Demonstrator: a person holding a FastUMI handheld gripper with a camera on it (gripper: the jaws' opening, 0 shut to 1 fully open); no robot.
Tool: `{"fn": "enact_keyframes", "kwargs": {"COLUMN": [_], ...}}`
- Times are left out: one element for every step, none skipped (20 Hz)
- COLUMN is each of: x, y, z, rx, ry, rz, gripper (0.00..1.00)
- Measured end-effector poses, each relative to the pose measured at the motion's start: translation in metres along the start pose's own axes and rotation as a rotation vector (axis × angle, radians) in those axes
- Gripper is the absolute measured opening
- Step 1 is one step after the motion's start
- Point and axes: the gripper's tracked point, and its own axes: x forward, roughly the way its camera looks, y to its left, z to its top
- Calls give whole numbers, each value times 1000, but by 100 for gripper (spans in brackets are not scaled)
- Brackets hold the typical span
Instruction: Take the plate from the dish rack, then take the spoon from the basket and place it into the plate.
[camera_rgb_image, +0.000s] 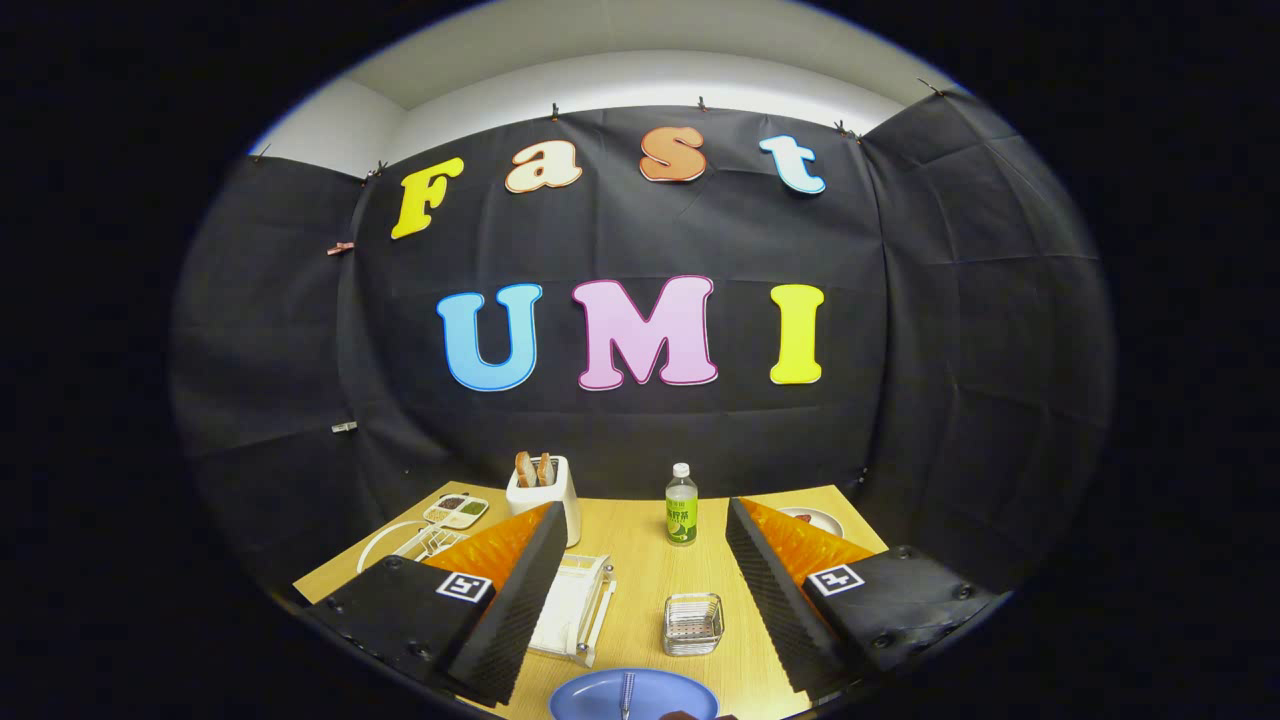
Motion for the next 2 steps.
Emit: {"fn": "enact_keyframes", "kwargs": {"x": [0, 0], "y": [1, 3], "z": [-1, -3], "rx": [-1, -2], "ry": [3, 4], "rz": [2, 2], "gripper": [98, 98]}}
